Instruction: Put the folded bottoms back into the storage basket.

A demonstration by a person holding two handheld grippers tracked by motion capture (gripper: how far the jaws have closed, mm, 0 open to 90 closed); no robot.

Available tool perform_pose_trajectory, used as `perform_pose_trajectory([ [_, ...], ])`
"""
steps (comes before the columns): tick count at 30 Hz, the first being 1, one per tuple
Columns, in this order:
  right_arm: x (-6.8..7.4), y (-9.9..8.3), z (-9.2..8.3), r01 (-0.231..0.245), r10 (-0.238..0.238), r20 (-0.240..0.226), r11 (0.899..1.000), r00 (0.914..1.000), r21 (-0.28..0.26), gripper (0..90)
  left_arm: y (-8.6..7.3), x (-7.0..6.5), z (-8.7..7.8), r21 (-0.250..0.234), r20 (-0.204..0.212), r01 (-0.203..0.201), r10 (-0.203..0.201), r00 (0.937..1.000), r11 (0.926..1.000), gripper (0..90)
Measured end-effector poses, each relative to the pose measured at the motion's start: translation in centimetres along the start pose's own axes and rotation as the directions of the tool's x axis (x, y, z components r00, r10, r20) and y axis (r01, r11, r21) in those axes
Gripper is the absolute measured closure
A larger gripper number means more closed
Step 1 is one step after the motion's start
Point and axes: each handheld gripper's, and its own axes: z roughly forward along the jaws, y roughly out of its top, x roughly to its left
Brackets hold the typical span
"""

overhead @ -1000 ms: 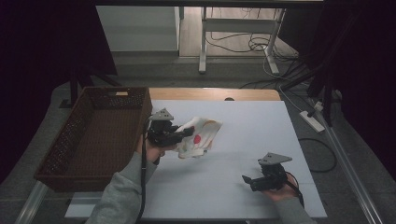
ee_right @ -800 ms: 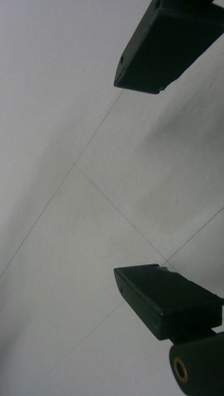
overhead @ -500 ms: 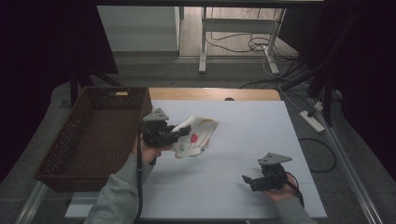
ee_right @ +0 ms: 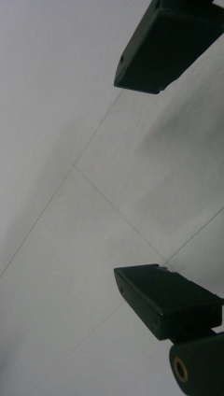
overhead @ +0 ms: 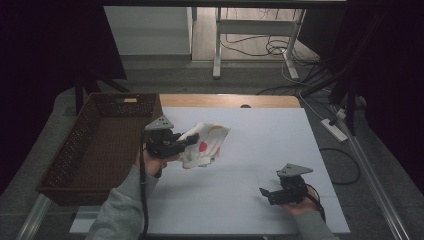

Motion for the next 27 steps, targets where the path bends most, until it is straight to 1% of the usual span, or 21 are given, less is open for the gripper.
perform_pose_trajectory([
  [13, 0.0, 0.0, 0.0, -0.001, 0.001, -0.001, 1.000, 1.0000, 0.000, 8.8, 0.1, 0.3, -1.5, -0.021, -0.011, -0.002, 0.001, 0.9999, 0.9998, 75.3],
  [27, 0.0, 0.0, 0.0, 0.000, 0.000, -0.001, 1.000, 1.0000, 0.002, 8.8, 0.0, 0.8, -2.8, -0.050, -0.022, 0.013, -0.014, 0.9997, 0.9987, 75.3],
])
